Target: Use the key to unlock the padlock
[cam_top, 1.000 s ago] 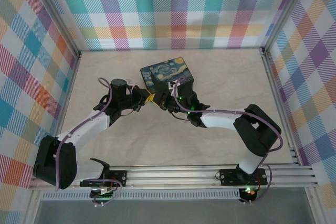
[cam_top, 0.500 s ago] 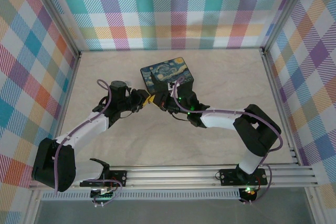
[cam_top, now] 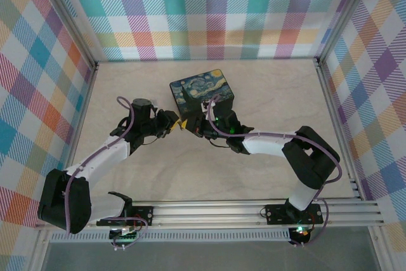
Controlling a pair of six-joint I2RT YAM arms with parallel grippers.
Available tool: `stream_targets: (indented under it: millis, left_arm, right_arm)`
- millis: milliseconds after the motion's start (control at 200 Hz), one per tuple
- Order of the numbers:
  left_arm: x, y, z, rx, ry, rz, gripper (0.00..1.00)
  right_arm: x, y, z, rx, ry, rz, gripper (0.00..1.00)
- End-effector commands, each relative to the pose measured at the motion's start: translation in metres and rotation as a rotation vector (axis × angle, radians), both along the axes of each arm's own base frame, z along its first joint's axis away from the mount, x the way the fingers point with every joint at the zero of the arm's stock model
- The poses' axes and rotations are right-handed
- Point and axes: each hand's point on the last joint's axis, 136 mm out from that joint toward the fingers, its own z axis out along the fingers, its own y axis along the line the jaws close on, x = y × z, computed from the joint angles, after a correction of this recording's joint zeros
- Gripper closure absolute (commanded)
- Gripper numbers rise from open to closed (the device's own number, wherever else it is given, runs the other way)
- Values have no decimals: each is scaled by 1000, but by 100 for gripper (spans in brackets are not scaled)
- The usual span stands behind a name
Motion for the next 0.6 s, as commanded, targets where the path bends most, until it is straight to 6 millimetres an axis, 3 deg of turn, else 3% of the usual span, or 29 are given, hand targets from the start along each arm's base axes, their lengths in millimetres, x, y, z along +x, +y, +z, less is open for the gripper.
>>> stream_targets:
  millis: [0, 595]
  left_arm:
    - [-5, 3, 0, 5, -11, -13, 78]
    - [-3, -2, 0, -27, -5, -15, 87]
  right_arm:
    - [0, -1, 16, 15, -37, 19, 95]
    - [3, 7, 23, 49, -33, 27, 95]
